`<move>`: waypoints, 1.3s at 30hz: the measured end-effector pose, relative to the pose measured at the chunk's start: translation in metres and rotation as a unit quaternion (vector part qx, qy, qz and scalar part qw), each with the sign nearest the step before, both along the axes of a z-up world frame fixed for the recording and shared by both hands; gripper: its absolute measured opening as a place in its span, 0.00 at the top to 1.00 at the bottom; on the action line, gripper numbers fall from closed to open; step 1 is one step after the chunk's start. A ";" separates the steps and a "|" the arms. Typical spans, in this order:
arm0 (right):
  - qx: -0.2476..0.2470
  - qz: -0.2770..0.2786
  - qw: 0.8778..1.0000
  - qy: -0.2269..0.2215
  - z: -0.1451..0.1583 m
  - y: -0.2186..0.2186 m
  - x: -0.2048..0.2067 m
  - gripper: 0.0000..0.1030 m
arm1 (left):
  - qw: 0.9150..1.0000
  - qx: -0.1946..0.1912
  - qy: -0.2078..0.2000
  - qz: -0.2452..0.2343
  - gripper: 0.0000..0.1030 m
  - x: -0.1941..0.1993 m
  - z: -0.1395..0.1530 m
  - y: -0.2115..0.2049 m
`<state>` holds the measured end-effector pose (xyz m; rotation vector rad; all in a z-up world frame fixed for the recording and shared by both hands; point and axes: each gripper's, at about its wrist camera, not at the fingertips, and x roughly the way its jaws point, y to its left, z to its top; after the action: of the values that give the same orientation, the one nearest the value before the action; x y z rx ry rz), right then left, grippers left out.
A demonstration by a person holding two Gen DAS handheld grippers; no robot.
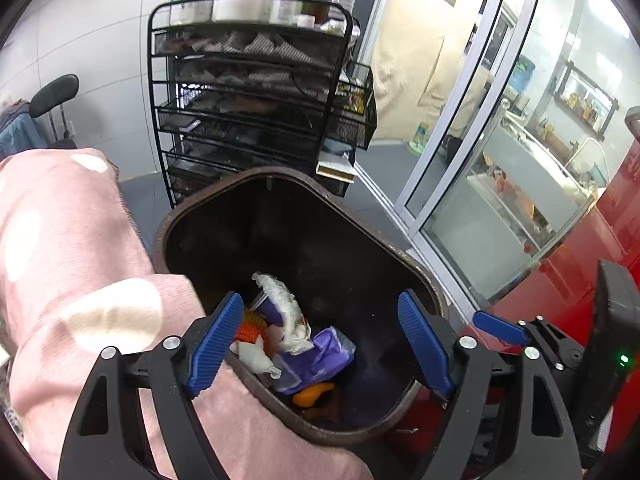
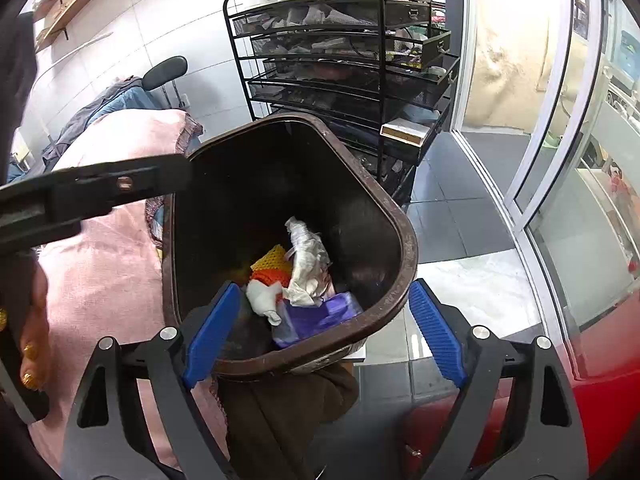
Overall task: Collect trash
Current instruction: 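Move both tools back over the remaining trash on the bed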
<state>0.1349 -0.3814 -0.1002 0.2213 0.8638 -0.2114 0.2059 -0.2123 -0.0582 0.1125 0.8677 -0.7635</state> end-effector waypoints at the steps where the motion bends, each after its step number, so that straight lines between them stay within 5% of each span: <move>1: -0.001 0.001 1.000 -0.001 0.000 0.001 0.000 0.17 | 1.000 -0.003 -0.005 0.002 0.22 -0.003 0.003 0.003; 20: 0.009 0.084 0.995 -0.049 0.022 0.052 0.011 0.14 | 0.993 -0.010 -0.067 0.092 0.17 -0.041 0.021 0.105; 33: 0.031 0.176 0.982 -0.054 0.032 0.122 0.029 0.13 | 0.975 0.061 -0.072 0.199 0.17 -0.023 0.007 0.208; 39: 0.035 0.202 0.977 -0.055 0.038 0.144 0.033 0.13 | 0.970 0.088 -0.052 0.219 0.25 0.001 -0.004 0.248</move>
<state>0.1683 -0.2378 -0.0625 0.1162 0.7892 0.2102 0.2067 0.0360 -0.0620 0.1114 0.8201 -0.2644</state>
